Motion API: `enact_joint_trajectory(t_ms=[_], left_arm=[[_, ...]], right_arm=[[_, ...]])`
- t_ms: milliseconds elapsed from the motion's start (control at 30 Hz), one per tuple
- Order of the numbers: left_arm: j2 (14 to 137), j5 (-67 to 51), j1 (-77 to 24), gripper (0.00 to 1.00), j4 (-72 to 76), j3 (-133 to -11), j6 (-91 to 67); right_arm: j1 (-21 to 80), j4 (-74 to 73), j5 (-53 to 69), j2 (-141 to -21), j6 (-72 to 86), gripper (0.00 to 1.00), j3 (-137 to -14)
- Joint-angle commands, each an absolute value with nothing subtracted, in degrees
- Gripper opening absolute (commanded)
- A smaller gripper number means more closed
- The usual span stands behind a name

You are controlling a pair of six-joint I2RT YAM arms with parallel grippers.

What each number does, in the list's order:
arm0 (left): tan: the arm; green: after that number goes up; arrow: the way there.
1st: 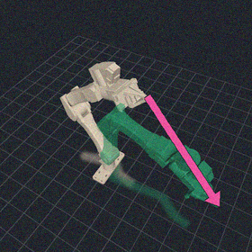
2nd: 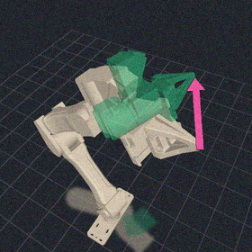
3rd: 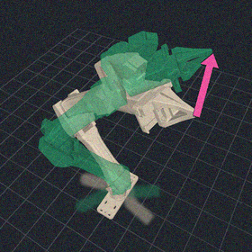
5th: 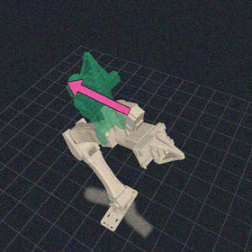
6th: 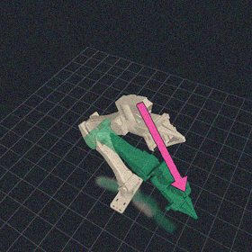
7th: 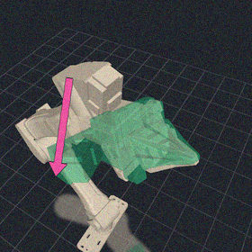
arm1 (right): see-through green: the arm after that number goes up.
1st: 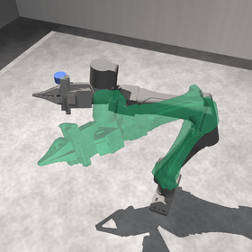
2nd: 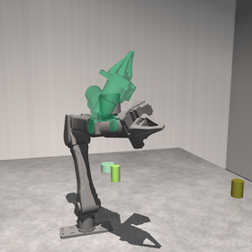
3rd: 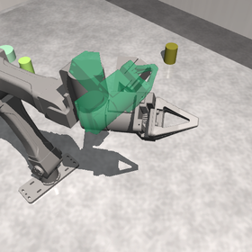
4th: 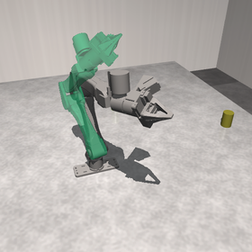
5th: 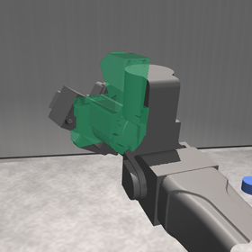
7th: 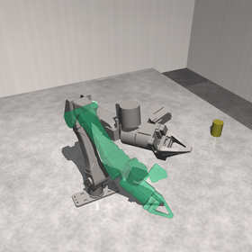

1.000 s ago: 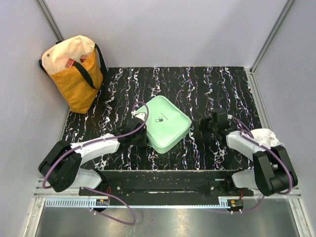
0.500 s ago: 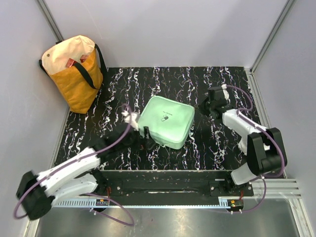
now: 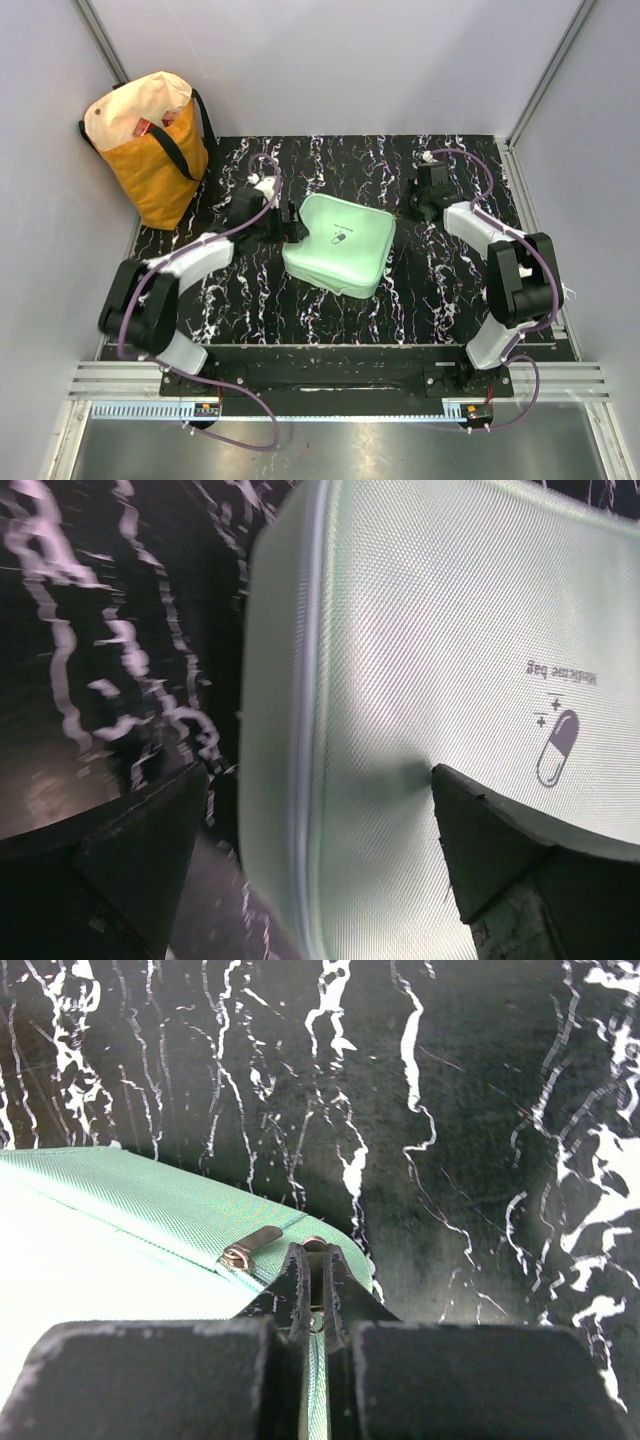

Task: Organize the medicine kit
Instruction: Zip the medicine box at the center of the board, then reset both arms

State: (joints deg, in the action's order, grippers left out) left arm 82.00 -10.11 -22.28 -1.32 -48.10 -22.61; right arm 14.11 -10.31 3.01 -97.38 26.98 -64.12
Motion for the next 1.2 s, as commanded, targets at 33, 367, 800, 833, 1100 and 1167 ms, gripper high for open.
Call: enact_joint_trajectory(t_ms=[33, 367, 800, 833, 1100, 1167], left_arm=[[91.5, -26.4, -22.1, 0.93, 13.0, -50.3, -24.1], [81.4, -27.9, -22.7, 0.84, 19.2, -38.1, -33.6], [72.3, 1.8, -20.8, 0.99, 1.6, -43.5, -27.0], [71.4, 5.6, -20.9, 0.99, 1.4, -43.2, -27.6], [65.8, 20.1, -20.9, 0.99, 0.6, -42.3, -26.9], [65.5, 22.2, -20.9, 0.99, 0.1, -42.4, -26.4]], right_arm=[[14.1, -6.0, 12.7, -101.2, 22.5, 0.00, -69.3], [14.0, -8.3, 14.9, -106.0, 23.1, 0.00, -72.6], [13.9, -8.5, -8.3, -96.7, 17.2, 1.00, -70.8], [13.9, -7.8, -11.0, -95.2, 15.8, 1.00, -70.4], [11.5, -1.5, -26.7, -86.3, 16.6, 1.00, -60.5], [10.7, -0.6, -29.3, -84.5, 16.5, 1.00, -57.0]])
